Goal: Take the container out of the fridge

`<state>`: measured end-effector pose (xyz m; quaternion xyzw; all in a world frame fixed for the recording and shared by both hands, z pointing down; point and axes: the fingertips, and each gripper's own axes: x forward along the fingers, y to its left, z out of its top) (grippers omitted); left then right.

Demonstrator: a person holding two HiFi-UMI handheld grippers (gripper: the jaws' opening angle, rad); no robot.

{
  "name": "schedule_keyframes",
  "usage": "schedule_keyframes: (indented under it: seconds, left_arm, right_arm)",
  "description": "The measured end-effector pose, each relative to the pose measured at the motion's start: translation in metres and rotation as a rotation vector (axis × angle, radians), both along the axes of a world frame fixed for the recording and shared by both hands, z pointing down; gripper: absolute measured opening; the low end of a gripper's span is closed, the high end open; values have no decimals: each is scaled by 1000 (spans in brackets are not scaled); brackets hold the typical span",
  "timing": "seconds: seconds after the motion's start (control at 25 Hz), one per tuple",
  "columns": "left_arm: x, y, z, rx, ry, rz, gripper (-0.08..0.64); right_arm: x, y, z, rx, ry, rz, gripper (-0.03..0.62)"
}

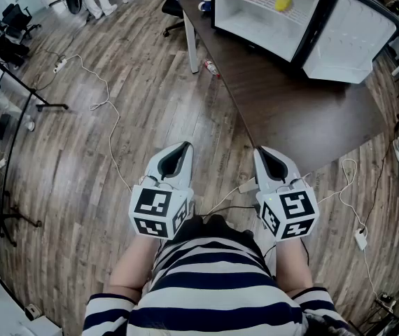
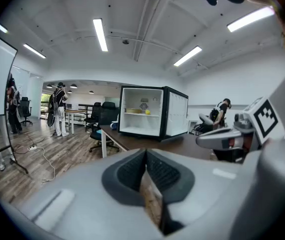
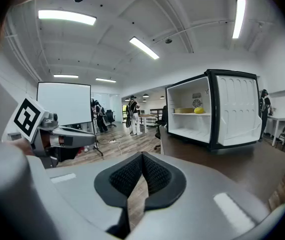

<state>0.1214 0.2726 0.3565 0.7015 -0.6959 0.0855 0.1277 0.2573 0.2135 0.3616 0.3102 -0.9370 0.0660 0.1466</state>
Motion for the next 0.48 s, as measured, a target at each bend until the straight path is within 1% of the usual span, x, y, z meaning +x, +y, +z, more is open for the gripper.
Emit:
schedule_keyframes:
  seconds: [0.12,0.28,0.48]
  left_arm:
    - [-12,-3,3,-4,6,0,0]
    - [-29,-11,4,-8,14,10,0]
    - [-60,-24,5,-9,25,18,0]
  right_arm:
    - [-13,-2,2,-18,-8,-5,-6]
    - [-31,-9,4,-22,12,-3,-6]
    - [-63,-22,4,-23,31,-4,-6]
